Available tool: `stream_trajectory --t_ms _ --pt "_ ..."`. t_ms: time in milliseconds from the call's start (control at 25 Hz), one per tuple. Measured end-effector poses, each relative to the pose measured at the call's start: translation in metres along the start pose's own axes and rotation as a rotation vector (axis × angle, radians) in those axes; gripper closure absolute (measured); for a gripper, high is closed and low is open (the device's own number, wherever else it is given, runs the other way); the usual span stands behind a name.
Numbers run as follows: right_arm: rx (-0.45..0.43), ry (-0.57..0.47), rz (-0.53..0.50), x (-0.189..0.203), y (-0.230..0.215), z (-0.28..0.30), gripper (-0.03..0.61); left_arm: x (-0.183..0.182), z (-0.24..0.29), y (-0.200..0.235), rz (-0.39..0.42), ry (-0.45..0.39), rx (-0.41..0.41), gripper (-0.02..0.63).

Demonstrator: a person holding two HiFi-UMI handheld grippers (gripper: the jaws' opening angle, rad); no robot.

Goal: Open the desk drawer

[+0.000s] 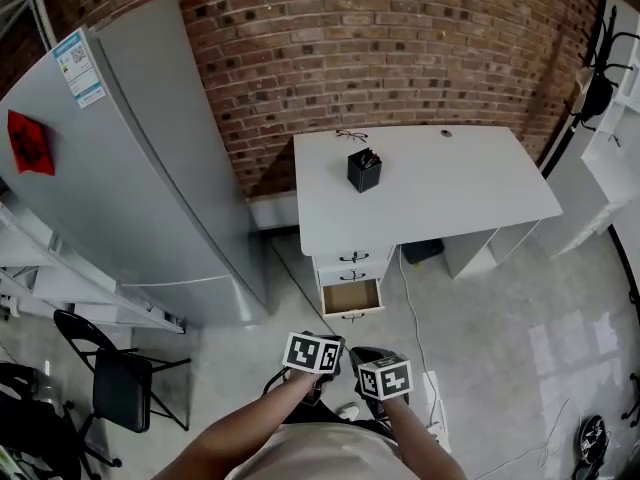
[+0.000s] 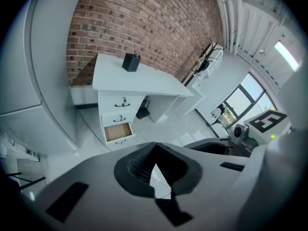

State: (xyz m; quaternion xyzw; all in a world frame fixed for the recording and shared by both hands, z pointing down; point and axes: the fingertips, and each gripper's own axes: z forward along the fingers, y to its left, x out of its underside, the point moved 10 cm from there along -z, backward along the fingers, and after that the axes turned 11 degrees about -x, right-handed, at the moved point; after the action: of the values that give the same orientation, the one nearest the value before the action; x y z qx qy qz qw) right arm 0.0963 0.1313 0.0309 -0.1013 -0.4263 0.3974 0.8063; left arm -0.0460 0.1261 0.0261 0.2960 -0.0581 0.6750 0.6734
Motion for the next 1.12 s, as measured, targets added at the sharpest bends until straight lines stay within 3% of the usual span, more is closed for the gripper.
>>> stream_trajectory --t_ms 400,760,1120 --pt "-0.015 -0.034 -0.048 -0.004 0.011 -0.008 0.561 -0.002 -0.013 -0.011 -0.006 -0.066 -0.029 0.606" --pt "-0.034 0.013 -0.022 0.017 0.009 0.005 0.563 0.022 0.002 0.005 -0.037 0.008 -0.042 0.606" --pt "-0.007 0.006 0.012 0.015 -0.001 0.005 0.563 0.011 0.013 0.008 -0.023 0.03 -0.031 0.606"
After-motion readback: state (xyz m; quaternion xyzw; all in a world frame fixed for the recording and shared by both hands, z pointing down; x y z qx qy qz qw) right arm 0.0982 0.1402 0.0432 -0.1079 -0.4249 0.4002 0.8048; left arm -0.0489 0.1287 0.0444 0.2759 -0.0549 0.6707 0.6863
